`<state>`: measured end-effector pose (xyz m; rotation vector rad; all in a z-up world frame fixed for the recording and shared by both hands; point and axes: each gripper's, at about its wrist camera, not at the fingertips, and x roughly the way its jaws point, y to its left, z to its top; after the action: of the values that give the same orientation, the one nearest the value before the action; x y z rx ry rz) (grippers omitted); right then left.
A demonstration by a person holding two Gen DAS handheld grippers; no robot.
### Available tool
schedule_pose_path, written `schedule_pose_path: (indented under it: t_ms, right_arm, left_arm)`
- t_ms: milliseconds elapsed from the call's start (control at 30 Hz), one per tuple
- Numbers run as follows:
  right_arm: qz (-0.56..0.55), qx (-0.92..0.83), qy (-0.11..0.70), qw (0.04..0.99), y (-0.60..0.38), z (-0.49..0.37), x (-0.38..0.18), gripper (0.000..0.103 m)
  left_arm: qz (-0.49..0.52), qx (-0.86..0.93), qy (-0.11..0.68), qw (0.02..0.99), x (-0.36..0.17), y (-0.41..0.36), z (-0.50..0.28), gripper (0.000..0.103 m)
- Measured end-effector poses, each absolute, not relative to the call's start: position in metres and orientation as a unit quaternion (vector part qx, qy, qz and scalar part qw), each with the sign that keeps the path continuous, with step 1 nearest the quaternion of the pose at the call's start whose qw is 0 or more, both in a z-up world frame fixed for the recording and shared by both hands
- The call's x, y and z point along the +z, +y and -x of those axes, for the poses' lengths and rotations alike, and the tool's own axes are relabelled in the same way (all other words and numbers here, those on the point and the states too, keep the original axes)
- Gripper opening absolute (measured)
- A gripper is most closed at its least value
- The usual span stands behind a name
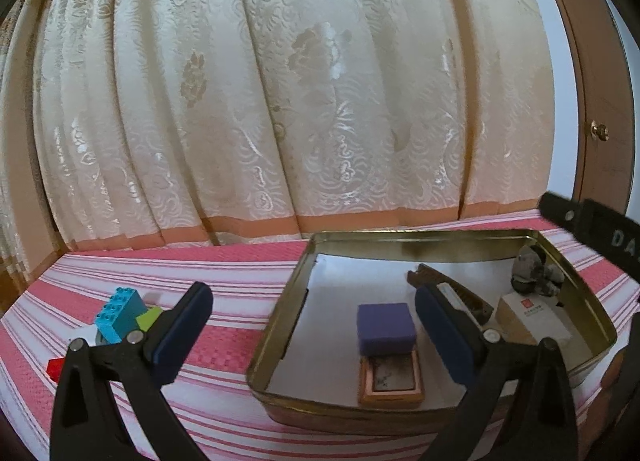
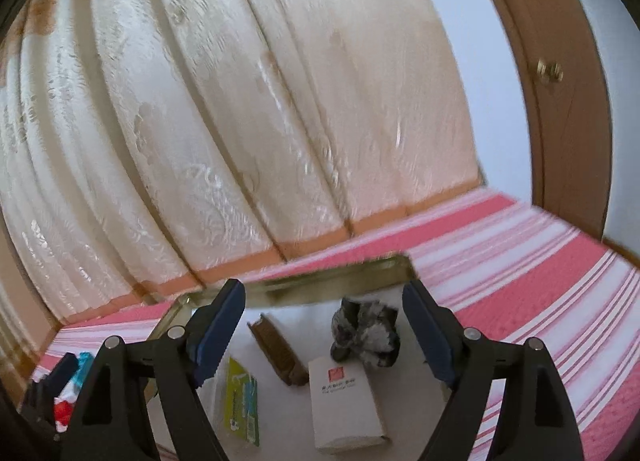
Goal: Organize rigid objects
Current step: 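Lower the purple block and comb into the tin and open both tools, then withdraw both tools from the tin toward the red and green bricks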
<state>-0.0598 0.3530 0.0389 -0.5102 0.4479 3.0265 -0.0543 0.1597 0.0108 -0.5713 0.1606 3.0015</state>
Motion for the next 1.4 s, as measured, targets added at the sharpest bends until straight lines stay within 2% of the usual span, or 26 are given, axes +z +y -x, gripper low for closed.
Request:
schedule_pose_path:
  t_ms: [33,67,100,233,600,1100,1400]
  right_arm:
    - [0.145,0.979,0.137,0.028,0.351,0.054,0.041,0.086]
    - [0.132,0.982,0.132,0.035,0.350,0.050,0.042,0.095]
    - [0.113,0.984,0.126,0.047,0.348,0.045,0.042,0.098]
    - [0.076,0.990,0.106,0.060,0.343,0.034,0.046,0.098]
    - [0.068,0.994,0.063,0.049,0.323,0.028,0.041,0.098]
    - [0.075,0.991,0.099,0.045,0.301,0.012,0.035,0.098]
    - [0.085,0.993,0.087,-0.002,0.252,0.004,0.031,0.098]
  left_arm:
    - [0.185,0.981,0.050,0.039,0.011,0.157,0.054,0.103]
    - [0.183,0.981,0.048,0.035,0.011,0.154,0.054,0.103]
    - [0.181,0.982,0.048,0.034,0.011,0.152,0.054,0.103]
    - [0.167,0.984,0.049,0.025,0.013,0.139,0.052,0.103]
    - [0.159,0.987,0.026,0.000,0.013,0.089,0.051,0.103]
    - [0.180,0.982,-0.004,-0.049,0.010,0.021,0.048,0.103]
    - [0.225,0.968,-0.038,-0.107,0.002,-0.027,0.045,0.103]
